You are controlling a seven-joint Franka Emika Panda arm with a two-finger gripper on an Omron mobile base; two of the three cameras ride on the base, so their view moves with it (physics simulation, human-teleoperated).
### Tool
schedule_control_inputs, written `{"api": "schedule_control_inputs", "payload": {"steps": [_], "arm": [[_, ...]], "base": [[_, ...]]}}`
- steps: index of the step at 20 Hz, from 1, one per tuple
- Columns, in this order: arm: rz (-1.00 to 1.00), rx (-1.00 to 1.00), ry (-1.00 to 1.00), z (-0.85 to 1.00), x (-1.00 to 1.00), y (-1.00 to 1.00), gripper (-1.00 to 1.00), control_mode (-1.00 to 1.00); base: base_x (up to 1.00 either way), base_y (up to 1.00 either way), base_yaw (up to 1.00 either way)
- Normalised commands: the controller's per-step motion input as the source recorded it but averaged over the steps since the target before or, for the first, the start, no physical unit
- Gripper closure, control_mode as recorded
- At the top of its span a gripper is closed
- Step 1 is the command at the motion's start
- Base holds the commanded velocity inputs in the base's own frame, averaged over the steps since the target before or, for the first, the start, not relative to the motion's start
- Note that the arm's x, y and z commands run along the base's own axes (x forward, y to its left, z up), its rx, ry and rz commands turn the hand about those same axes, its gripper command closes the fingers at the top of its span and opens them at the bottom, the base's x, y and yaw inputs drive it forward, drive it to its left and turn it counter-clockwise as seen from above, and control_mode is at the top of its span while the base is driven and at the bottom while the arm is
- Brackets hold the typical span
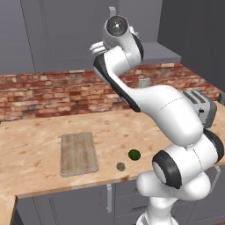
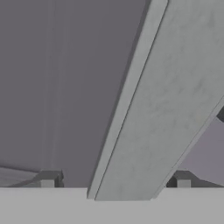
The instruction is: Open the cabinet. Place the bowl and condiment on the counter. Then place the lime and garlic on the cutting board.
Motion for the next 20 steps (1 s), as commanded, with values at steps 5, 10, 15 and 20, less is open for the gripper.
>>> {"api": "schedule_control_inputs", "payload": {"steps": [5, 10, 15, 20], "arm": [[-0.01, 0.03, 0.02, -0.30, 0.23, 0.27, 1.00, -1.00], [0.00, 0.02, 0.16, -0.11, 0.17, 0.23, 1.00, -1.00], [0.00, -0.01, 0.01, -0.06, -0.53, 0.87, 1.00, -1.00], [0.07, -0.07, 0.00, -0.15, -0.97, 1.00, 1.00, -1.00]], "base": [[0.00, 0.00, 0.00], [0.00, 0.00, 0.00], [0.00, 0.00, 0.00], [0.00, 0.00, 0.00]]}}
